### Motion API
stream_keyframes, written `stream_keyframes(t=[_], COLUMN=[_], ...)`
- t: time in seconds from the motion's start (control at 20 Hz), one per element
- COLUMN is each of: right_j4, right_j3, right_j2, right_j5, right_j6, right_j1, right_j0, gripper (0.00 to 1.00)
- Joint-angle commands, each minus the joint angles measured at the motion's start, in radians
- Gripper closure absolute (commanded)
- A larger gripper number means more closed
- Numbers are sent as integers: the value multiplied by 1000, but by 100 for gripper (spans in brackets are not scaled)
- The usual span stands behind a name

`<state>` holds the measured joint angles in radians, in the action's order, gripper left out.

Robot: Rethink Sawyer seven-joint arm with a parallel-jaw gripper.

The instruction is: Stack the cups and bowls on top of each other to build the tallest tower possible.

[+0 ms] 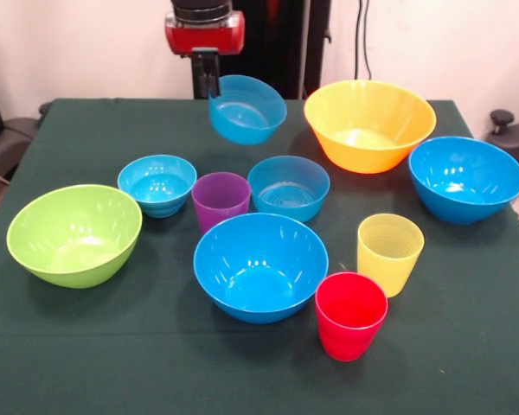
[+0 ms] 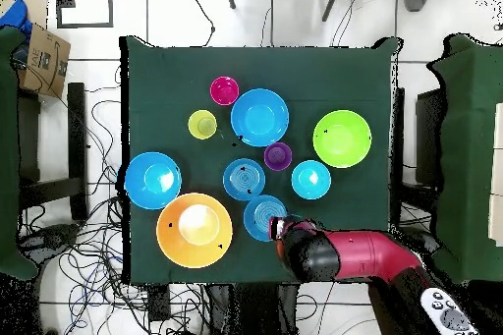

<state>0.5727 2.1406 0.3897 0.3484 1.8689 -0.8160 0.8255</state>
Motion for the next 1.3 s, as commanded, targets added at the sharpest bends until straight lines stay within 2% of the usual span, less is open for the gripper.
stream_keyframes(t=[0.05,0.6,1.3], right_j4=[20,59,119], right_j3=[-73,-128,-196], right_j2=[128,212,265], right_j5=[155,252,292], right_j6=[-202,-264,-279], right_j1=[15,21,74], right_j0=[41,140,198], gripper=[100,100,100])
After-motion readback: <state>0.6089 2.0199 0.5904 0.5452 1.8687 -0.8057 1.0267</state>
